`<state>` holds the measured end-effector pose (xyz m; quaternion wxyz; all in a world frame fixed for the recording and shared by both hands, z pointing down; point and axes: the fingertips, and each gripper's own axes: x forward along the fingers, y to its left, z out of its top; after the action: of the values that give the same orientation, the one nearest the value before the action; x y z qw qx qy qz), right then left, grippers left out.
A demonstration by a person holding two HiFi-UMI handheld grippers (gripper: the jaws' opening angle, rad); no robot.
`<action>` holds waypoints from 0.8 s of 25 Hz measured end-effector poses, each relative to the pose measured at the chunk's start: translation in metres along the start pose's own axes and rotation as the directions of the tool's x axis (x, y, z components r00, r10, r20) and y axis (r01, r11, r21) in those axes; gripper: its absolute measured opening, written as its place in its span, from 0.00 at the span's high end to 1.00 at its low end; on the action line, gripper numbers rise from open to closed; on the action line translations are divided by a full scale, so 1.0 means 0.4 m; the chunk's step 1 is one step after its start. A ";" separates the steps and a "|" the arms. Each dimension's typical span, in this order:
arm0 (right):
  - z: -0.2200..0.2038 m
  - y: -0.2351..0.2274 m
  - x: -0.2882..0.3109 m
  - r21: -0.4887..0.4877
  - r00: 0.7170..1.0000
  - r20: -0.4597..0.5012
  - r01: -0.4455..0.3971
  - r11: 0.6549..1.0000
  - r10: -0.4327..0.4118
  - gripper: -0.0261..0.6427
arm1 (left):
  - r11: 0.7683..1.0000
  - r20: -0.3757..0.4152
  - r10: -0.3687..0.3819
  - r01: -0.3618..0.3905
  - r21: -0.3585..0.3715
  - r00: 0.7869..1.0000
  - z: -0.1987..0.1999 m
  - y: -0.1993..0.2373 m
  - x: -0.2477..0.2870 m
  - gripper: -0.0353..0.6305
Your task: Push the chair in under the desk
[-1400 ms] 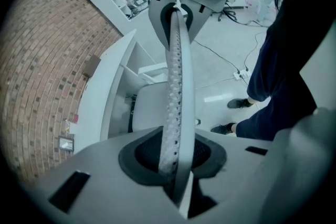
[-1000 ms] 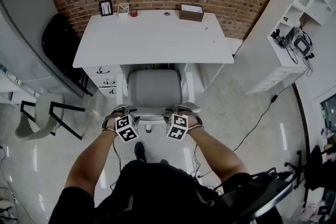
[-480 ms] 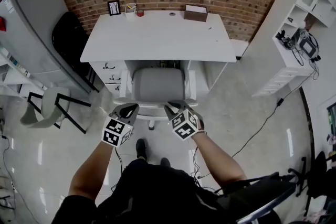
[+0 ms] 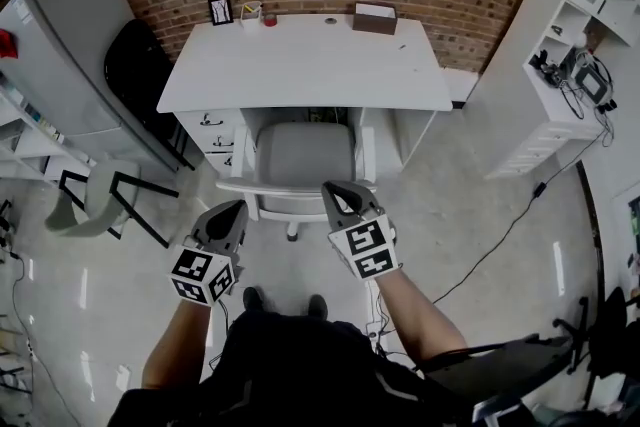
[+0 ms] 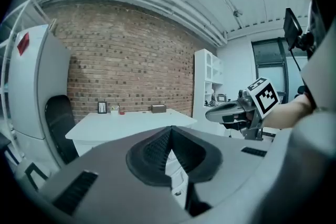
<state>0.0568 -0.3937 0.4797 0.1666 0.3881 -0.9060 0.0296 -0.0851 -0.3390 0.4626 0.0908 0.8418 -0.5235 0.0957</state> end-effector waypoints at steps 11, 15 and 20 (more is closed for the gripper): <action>0.088 0.051 -0.032 0.076 0.995 0.084 0.051 0.996 -0.057 0.95 | 0.997 0.085 0.079 -0.080 0.013 0.993 0.085 0.071 -0.104 0.94; 0.120 0.090 -0.026 0.073 0.991 0.098 0.081 0.994 -0.088 0.95 | 0.997 0.123 0.081 -0.082 0.006 0.989 0.096 0.130 -0.148 0.94; 0.167 0.130 -0.025 0.073 0.981 0.128 0.136 0.988 -0.145 0.95 | 0.996 0.146 0.083 -0.085 0.009 0.986 0.113 0.186 -0.190 0.94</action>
<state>0.0075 -0.3630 0.4174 0.0951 0.4573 -0.8840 0.0208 -0.1822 -0.3171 0.4035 0.0418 0.8244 -0.5630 0.0418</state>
